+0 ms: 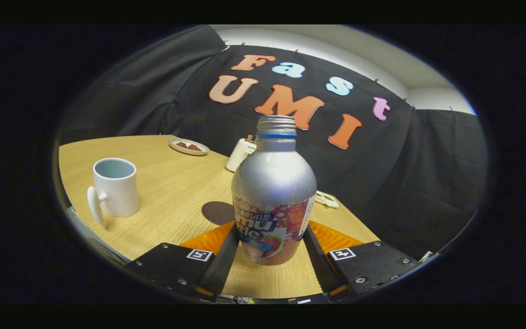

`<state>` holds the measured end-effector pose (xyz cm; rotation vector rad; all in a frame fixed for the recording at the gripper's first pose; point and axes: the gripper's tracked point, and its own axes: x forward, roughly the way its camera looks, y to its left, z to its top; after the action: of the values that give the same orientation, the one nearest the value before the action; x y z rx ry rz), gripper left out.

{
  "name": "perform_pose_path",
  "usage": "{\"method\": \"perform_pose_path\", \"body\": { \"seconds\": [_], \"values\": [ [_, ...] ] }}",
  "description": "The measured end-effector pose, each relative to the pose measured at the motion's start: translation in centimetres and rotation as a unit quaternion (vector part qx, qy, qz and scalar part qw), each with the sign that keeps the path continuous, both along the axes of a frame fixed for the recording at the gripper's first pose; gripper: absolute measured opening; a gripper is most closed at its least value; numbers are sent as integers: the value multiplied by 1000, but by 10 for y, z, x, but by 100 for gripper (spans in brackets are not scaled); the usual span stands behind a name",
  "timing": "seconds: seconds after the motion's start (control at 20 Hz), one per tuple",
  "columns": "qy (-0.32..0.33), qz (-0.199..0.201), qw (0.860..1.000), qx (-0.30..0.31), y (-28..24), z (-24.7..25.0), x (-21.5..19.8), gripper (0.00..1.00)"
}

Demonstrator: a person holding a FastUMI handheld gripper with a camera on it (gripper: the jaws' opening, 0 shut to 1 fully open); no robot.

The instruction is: Take the bottle from table, then pour the juice into the cup, finally place the bottle on the coaster

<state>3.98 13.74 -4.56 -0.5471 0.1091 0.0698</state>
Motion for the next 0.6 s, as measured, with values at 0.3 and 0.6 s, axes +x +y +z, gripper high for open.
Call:
{"method": "perform_pose_path", "body": {
  "seconds": [0.3,0.6],
  "values": [
    [-16,16,996,-82,33,0,-10,78],
    [-39,27,984,-172,56,3,-15,78]
  ]
}}
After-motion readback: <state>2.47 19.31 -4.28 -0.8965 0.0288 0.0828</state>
